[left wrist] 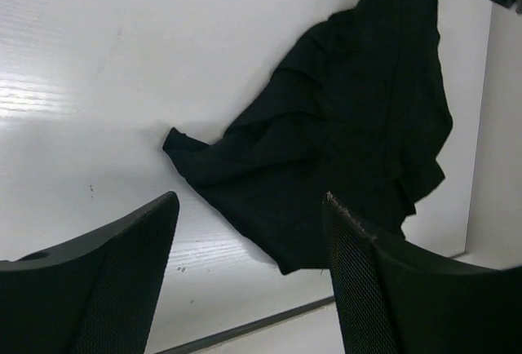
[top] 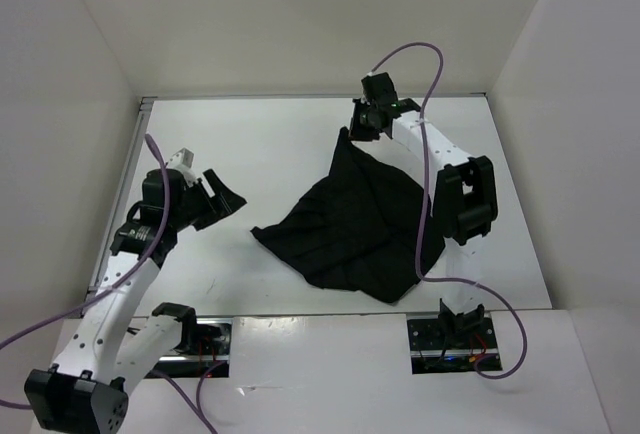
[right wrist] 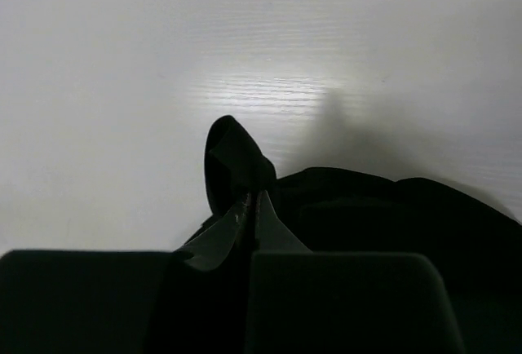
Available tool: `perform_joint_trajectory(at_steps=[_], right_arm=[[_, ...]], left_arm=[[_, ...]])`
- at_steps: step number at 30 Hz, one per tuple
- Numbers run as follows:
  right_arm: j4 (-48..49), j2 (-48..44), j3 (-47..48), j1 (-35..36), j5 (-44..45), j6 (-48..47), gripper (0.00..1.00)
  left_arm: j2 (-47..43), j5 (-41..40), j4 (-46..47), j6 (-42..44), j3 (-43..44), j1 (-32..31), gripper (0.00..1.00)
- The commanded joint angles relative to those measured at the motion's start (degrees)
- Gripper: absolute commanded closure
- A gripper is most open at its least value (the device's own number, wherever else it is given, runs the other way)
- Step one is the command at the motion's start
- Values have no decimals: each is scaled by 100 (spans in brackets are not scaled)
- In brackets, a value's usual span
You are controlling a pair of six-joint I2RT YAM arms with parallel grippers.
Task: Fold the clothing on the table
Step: Move the skirt to the center of the board, then flatten the skirt out
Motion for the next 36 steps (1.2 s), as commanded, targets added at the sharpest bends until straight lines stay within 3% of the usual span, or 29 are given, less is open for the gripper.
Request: perform_joint_trajectory(at_steps=[1,4,8,11,14,15,20,23,29,33,36], right_arm=[[66,124,322,-37,897,93,100],[127,-7,260,-37,1662,41,58],[-57,-569,155,-37,2155,-12,50],[-303,-1175,-3,-37,2305,-65,47],[-602,-1781,-240,-37,2427,-65,44],[-602,-2131,-346,-37,2428,-65,44],[-725,-3030,-909,-150,2349,-65,40],[-892,-3408,-1137,-230,2270,-65,40],[-954,-4049,-1709,-643,2217,-12,40],[-1076,-4323,-1902,-994,2156,-12,39],[-1077,-4534,-1955,-1267,2156,-12,38]], left_arm=[[308,934,502,463,69,76,22],[704,1489,380,1042,296,-73,23],[1318,1708,-7,1790,929,-503,25],[1609,1640,-69,2133,1403,-1118,25],[2432,947,-69,2344,1859,-2057,27],[2645,440,1,2414,2010,-2573,27],[4208,-1171,-69,3056,3073,-3833,28],[4841,-1866,-69,3389,3539,-4291,27],[5740,-2464,387,3838,4252,-4889,25],[5961,-2676,888,3839,4183,-5100,35],[6188,-2676,1118,3839,4182,-5224,35]])
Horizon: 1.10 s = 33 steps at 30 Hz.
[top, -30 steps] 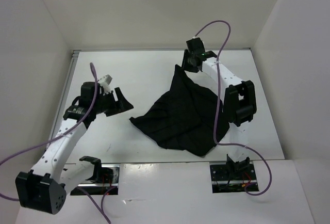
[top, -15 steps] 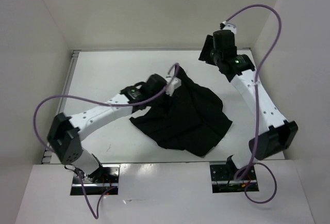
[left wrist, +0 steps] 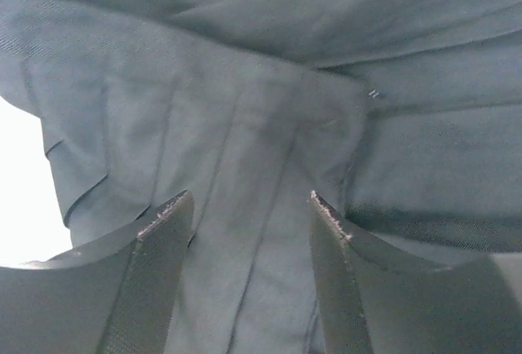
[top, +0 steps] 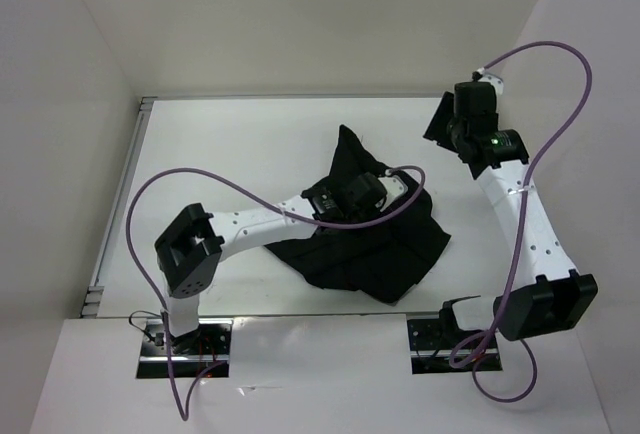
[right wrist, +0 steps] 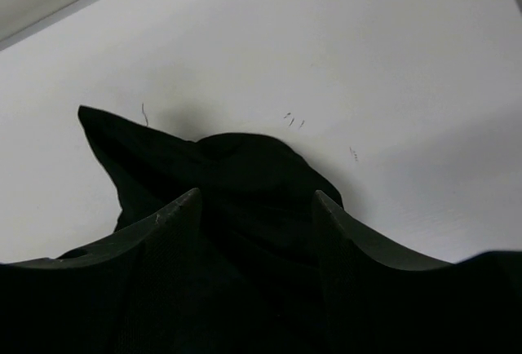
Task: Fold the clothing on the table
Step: Flatten the skirt out
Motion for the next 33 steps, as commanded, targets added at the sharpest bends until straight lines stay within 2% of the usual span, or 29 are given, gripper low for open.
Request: perform_joint_trajectory(at_steps=[1,6,25,27,33], right_arm=[[-39,-480,-19,-318,31,8,38],[-39,-620,95,-390,31,8,36],[-196,-734,254,-547,268,113,34],[-197,-734,254,-548,268,113,34],[-250,-787,359,-548,268,113,34]], left_arm=[[242,-205,582,150,141,-170,34],[654,296,583,219,264,-319,30],[1235,666,820,167,431,-461,29],[1296,666,889,167,369,-461,34],[1481,377,1065,114,316,-461,41]])
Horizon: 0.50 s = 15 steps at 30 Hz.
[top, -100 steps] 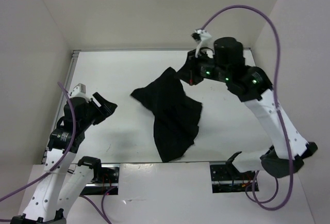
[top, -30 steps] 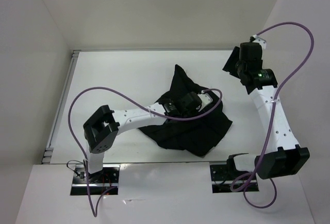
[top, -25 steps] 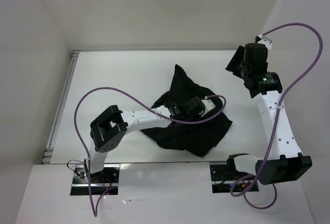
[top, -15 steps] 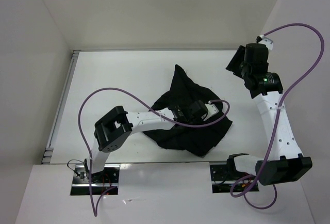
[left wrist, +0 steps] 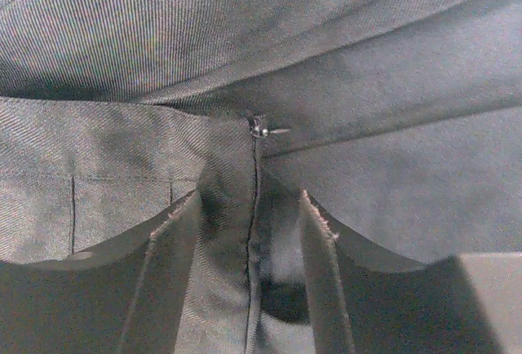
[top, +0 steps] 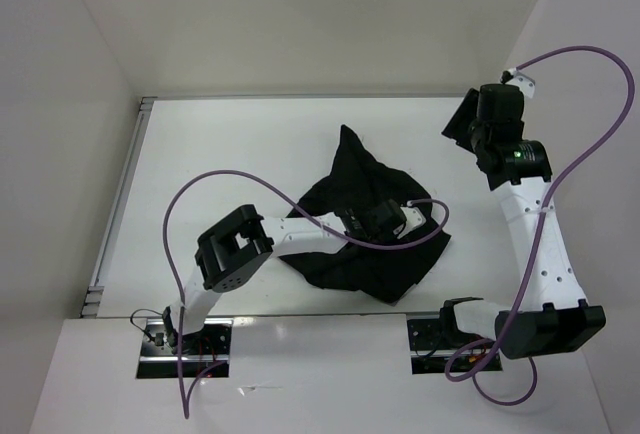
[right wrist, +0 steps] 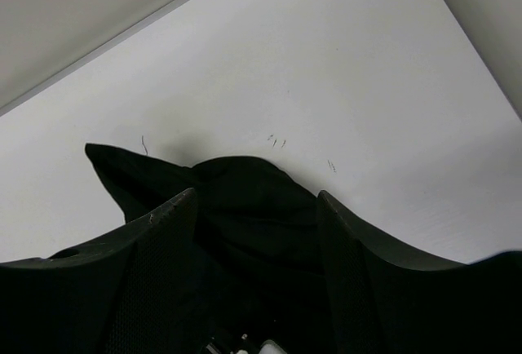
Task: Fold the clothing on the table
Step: Flatten the skirt out
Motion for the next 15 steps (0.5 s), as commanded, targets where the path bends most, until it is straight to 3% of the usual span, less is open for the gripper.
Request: perform_joint_trajectory(at_steps=[1,3,5,6,10,11,15], right_arm=[[-70,-177,311,-49,135,23,34],[-123,-230,363,-49,135,23,34],[-123,-283,364,-49,135,23,34],[-123,-283,364,-49,135,23,34],[-176,-397,364,-49,82,23,34],[-176,-397,312,-49,82,84,34],[-106,-502,39,-49,-189,155,34]], left_arm=[[150,-207,379,-71,72,-26,43],[151,-322,441,-72,19,-26,47],[211,-375,442,-72,19,-26,64],[273,-375,442,-72,71,-26,64],[414,-445,258,-133,282,-26,96],[292,-445,179,-185,335,-26,100],[-437,72,-58,-186,397,-26,100]])
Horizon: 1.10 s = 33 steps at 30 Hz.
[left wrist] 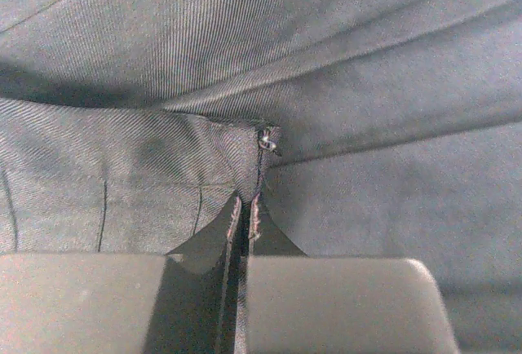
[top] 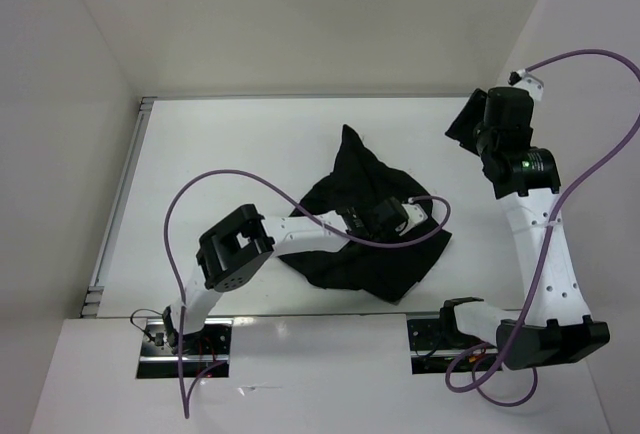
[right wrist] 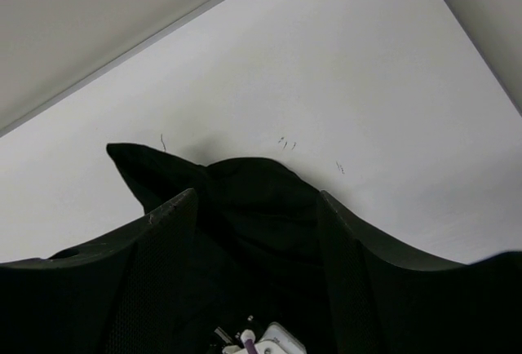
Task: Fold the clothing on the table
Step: Flatten the skirt out
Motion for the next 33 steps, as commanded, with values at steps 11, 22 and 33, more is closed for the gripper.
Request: perform_joint_trajectory(at_steps=[11,22,33], right_arm=[[574,-229,-1096,-38,-752,340,35],[698,648,-1465,-38,-1737,147,45],[540,1641,-1756,198,-2177,-389,63]], left_arm=[[-2919,821,-769,-880,-258,37,100],[-3536,-1501,-883,-1750,-892,1215,100],[-3035,-1897,-1867,-3025,-1270,3155,100]])
